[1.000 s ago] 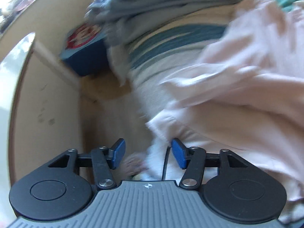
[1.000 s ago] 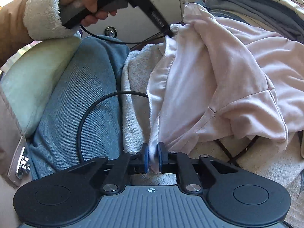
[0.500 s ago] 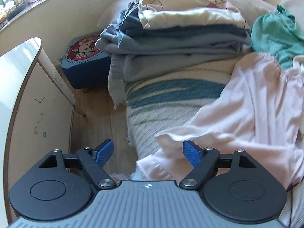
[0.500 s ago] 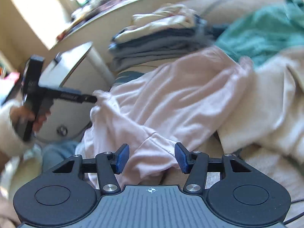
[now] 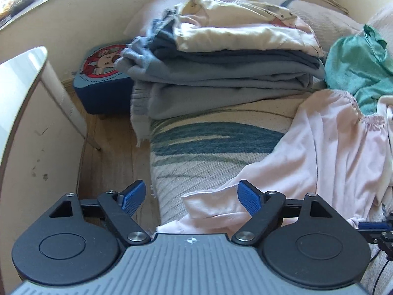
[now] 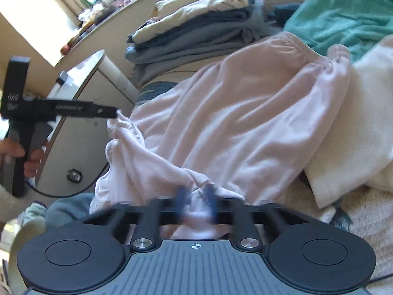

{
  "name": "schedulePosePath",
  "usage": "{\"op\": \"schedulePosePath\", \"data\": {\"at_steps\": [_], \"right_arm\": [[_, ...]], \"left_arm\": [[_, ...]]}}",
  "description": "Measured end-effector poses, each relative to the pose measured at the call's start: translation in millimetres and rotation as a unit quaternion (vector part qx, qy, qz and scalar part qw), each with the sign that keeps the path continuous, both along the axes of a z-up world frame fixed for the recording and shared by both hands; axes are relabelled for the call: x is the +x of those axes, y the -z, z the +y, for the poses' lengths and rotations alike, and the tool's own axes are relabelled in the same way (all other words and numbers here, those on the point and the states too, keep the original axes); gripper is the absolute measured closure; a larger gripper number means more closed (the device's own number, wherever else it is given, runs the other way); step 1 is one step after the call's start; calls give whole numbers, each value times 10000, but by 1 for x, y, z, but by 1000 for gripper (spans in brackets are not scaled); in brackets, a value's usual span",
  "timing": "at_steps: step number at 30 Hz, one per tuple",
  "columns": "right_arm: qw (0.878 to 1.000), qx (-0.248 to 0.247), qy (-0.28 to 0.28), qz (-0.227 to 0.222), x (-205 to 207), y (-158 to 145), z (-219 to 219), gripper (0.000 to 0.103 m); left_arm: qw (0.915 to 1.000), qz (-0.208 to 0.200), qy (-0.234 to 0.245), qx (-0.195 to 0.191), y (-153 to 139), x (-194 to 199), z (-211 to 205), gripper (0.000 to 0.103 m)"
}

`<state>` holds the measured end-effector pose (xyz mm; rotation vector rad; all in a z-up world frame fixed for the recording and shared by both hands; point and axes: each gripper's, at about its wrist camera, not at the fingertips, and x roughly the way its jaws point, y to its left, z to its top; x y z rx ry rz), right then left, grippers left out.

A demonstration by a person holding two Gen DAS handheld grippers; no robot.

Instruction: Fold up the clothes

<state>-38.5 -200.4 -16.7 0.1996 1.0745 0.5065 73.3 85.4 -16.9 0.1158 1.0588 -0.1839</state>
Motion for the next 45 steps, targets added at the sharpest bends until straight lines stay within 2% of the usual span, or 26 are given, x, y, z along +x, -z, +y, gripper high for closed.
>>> {"op": "schedulePosePath", "data": {"at_steps": [1,2,3,5,8,12,14,17,19,20,21,23,24,25,26,29,31,32,33,34,35,36,37,39,44,45], "right_arm": [[9996,-41,-211,-180,-5,-6,4,97],[9984,-39,-464,-331,-12,-14,8,98],[9963,-38,-717,-481,-19,-22,13,98],[9896,9,-1310,-593,-34,-37,22,98],[9739,122,-2237,-349,-58,-43,39,99],[9615,65,-2740,223,-70,-15,61,100],[9576,7,-2833,518,-71,6,68,100],[9588,-150,-2707,844,-70,26,71,92],[9646,18,-2543,703,-67,13,61,92],[9687,144,-2415,559,-64,1,53,92],[9724,257,-2285,408,-62,-11,46,92],[9802,234,-1965,21,-55,-31,32,80],[9836,86,-1796,-118,-52,-34,29,68],[9862,-58,-1635,-237,-48,-36,26,60],[9878,-179,-1526,-241,-45,-33,26,60],[9891,-328,-1430,-90,-41,-20,28,61],[9874,-410,-1527,12,-42,-12,31,61],[9863,-461,-1586,39,-43,-9,32,61],[9853,-496,-1634,48,-45,-7,33,61],[9848,-505,-1663,66,-47,-6,34,64],[9843,-504,-1691,80,-48,-6,35,70],[9843,-441,-1709,72,-49,-9,35,85],[9843,-372,-1726,67,-50,-11,35,96],[9839,-158,-1777,70,-52,-16,36,101],[9773,313,-2080,242,-60,-18,53,101],[9748,228,-2206,224,-63,-17,59,101]], "left_arm": [[9998,-1,19,174,4,1,-4,40],[9992,-1,44,390,9,1,-8,79],[9988,51,67,486,13,1,-8,95],[9986,228,88,469,18,-1,-2,94],[9964,233,51,819,23,-8,11,94],[9933,158,-142,1137,28,-12,31,94],[9939,173,-202,1073,27,-13,38,94],[9951,95,-163,966,21,-18,42,90],[9966,-58,-44,821,13,-22,39,76],[9971,-130,51,743,8,-24,35,61],[9974,-199,154,677,4,-26,31,51],[9961,-312,458,689,1,-28,20,45],[9941,-349,647,797,3,-30,11,39],[9916,-376,841,905,6,-32,4,36],[9886,-379,1051,1011,10,-34,-2,33],[9784,-423,1576,1268,21,-43,-16,32],[9733,-508,1774,1366,24,-48,-19,36],[9714,-535,1825,1424,25,-49,-19,49],[9707,-507,1805,1500,25,-47,-18,79],[9706,-469,1778,1551,25,-44,-16,98],[9720,-422,1731,1530,24,-41,-13,98],[9734,-406,1682,1500,22,-38,-10,99],[9739,-392,1651,1509,20,-35,-6,101],[9746,-355,1637,1485,19,-30,3,101],[9764,-214,1520,1519,26,-29,18,102],[9784,-192,1429,1483,30,-28,22,101]]}}
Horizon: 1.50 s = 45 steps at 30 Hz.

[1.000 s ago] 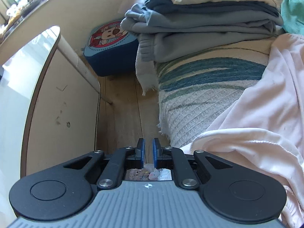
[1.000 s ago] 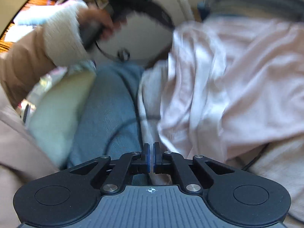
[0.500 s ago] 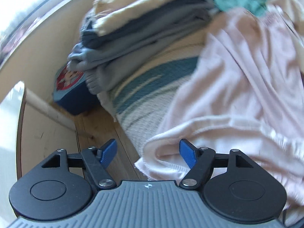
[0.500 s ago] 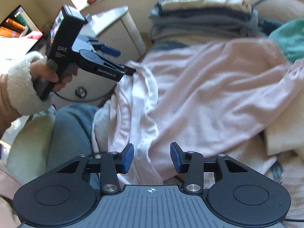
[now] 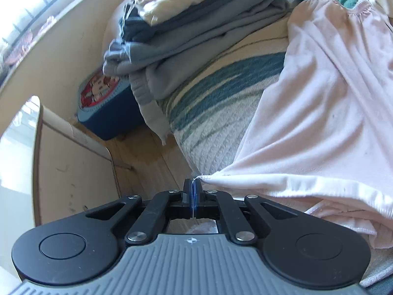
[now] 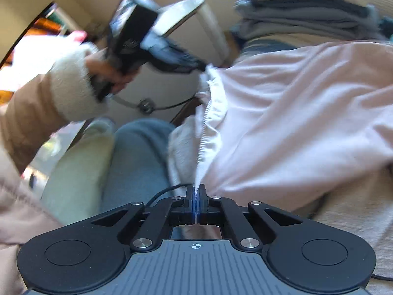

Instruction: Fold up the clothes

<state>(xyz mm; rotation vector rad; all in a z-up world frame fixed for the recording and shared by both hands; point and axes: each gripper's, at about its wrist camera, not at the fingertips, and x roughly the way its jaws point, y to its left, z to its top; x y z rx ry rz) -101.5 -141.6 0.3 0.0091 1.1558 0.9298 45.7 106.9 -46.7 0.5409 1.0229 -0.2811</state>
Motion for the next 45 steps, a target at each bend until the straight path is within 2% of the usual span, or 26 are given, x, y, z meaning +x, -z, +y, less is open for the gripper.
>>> {"op": "schedulePosePath", "data": {"at_steps": [3,5,6,8,10,11,12,13,14,15,16,18,20,22,24,26,29,31,34,38,39,40,41,43,45], "right_arm": [[9992,-353,-136,96,-3,15,11,101],[9986,-443,-170,217,-2,26,12,98],[9983,-475,-181,283,-2,30,13,94],[9980,-361,-201,471,-3,34,13,93],[9980,-298,-300,469,-6,29,14,90],[9985,-239,-282,399,-6,21,10,89],[9994,-129,-154,292,-4,10,1,87],[9998,38,100,155,2,-2,-13,81],[9987,212,468,1,11,-14,-30,77],[9955,297,875,-197,20,-24,-49,69],[9902,367,1287,-402,29,-34,-68,61],[9733,251,2135,-810,53,-45,-102,60],[9503,171,2938,-1017,79,-48,-133,60],[9328,143,3424,-1120,102,-47,-155,60],[9247,-67,3608,-1215,125,-43,-166,60],[9248,-206,3615,-1168,143,-35,-170,60],[9301,-388,3512,-1006,165,-20,-175,60],[9308,-551,3471,-999,174,-9,-173,60],[9281,-490,3563,-967,182,2,-173,61],[9343,-650,3433,-707,197,11,-169,65],[9358,-736,3377,-698,198,12,-166,71],[9365,-805,3341,-701,199,14,-164,82],[9368,-795,3329,-722,198,14,-163,85],[9363,-729,3311,-918,190,6,-161,88],[9387,-607,3179,-1184,178,-9,-154,88]], "left_arm": [[9988,145,-452,-102,13,8,16,94],[9967,180,-785,49,23,14,28,94],[9962,144,-837,206,26,14,31,94],[9962,64,-821,277,22,13,33,94],[9963,-23,-800,310,16,12,34,92],[9968,-97,-764,200,7,11,32,85],[9973,-191,-704,58,-5,11,27,64],[9975,-285,-643,-85,-17,11,23,52],[9973,-379,-581,-237,-29,11,16,34],[9969,-458,-490,-416,-40,13,5,32],[9964,-494,-331,-601,-51,16,-9,32],[9938,-564,-11,-959,-72,23,-37,30],[9904,-598,276,-1216,-85,30,-70,24],[9871,-575,463,-1421,-90,39,-106,22],[9863,-509,599,-1448,-80,48,-138,22],[9862,-422,720,-1430,-67,56,-169,24],[9887,-69,658,-1342,-37,70,-196,31],[9887,135,567,-1381,-26,68,-194,33],[9877,353,457,-1451,-14,64,-185,32],[9883,239,318,-1469,-27,63,-162,27],[9882,204,269,-1495,-32,65,-157,26],[9880,179,229,-1515,-36,67,-152,25],[9872,171,201,-1570,-40,67,-147,24],[9823,260,235,-1839,-50,66,-137,19],[9739,545,392,-2170,-56,64,-126,15]]}}
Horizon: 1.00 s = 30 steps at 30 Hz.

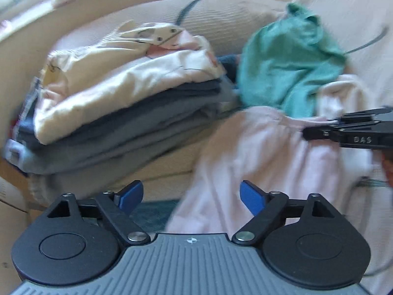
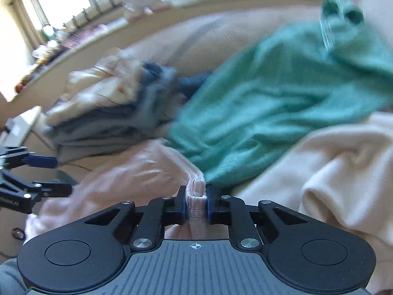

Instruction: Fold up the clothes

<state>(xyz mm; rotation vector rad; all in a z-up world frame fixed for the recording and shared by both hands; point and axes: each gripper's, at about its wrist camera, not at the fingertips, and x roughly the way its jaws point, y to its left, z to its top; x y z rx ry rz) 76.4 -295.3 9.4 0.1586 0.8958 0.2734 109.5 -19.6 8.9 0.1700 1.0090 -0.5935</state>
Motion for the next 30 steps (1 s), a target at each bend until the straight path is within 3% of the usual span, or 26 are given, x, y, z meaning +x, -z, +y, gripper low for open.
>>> {"op": "schedulePosePath", "data": {"at_steps": [3,7,10,12,15,17,21,25,27,30], "right_arm": [[9975,194,-577,-360,-25,-29,16,89],[9880,317,-1404,-557,-59,-50,56,89],[9748,365,-2092,-680,-83,-57,93,89],[9654,200,-2479,-783,-94,-56,120,89],[9564,-223,-2798,-810,-108,-45,157,89],[9549,-534,-2789,-871,-117,-32,173,89],[9496,-1022,-2722,-1170,-143,-16,187,89],[9522,-1149,-2549,-1227,-160,-4,188,89],[9504,-1252,-2535,-1294,-162,3,189,89],[9460,-1376,-2592,-1378,-166,6,194,89]], "left_arm": [[9996,247,31,-154,-6,0,17,14],[9975,357,-579,-173,-20,4,58,14],[9891,992,-910,-599,-23,1,85,10],[9808,1465,-924,-894,-22,-6,92,9],[9782,1639,-634,-1110,-25,-25,81,8],[9835,1477,-304,-995,-33,-40,66,6],[9946,919,469,-108,-41,-54,22,5],[9923,608,1044,284,-42,-63,-10,8],[9900,305,1211,656,-39,-68,-28,8],[9824,189,1535,1048,-29,-74,-50,20]]}}
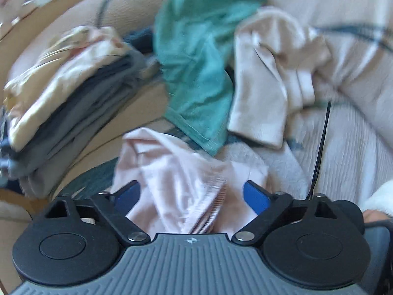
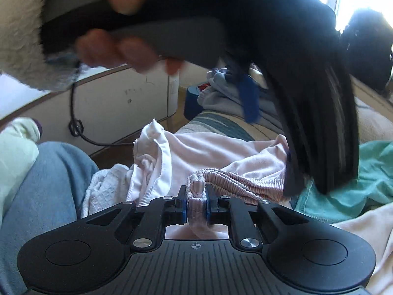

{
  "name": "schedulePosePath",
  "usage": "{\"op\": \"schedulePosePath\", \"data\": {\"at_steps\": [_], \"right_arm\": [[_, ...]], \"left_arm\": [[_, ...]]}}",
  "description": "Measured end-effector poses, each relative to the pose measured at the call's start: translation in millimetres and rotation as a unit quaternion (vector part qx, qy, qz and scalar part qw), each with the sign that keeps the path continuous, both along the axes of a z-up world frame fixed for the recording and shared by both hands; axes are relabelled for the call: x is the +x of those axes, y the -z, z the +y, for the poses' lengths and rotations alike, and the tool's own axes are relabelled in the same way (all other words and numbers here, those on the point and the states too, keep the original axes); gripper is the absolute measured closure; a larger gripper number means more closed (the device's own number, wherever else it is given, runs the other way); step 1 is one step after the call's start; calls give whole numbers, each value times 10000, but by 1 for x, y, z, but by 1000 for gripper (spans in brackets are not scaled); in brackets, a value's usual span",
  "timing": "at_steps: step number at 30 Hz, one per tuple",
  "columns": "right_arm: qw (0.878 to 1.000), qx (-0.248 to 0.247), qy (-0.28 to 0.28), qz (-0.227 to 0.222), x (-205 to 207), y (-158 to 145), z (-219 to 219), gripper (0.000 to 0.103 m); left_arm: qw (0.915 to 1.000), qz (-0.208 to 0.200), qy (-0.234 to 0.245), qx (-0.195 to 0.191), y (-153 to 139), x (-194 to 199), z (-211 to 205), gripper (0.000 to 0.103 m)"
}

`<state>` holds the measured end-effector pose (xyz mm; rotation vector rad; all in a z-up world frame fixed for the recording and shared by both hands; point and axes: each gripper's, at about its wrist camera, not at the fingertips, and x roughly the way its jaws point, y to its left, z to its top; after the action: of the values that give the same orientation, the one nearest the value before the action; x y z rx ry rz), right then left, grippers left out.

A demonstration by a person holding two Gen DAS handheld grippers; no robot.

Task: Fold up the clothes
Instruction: 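Grasp the pink waistband with the left gripper while the right gripper pinches beside it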

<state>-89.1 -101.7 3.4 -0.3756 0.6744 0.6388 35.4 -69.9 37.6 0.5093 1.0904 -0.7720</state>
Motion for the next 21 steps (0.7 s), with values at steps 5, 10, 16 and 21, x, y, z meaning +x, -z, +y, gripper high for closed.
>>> {"op": "schedulePosePath", "data": {"at_steps": [5,10,16,21], "right_arm": [[9999,67,39,120,-1,7,-2,88],[10000,26,-61,-72,-7,5,0,88],[10000,55,-44,-37,-7,7,-1,88],[9999,103,-45,-64,-7,4,-7,88]], "left_arm": [[9993,-22,132,336,17,2,-16,24],[9988,248,69,404,34,5,-19,35],[9979,320,-404,404,45,11,-8,84],[9918,377,-1209,-188,22,27,38,87]]}}
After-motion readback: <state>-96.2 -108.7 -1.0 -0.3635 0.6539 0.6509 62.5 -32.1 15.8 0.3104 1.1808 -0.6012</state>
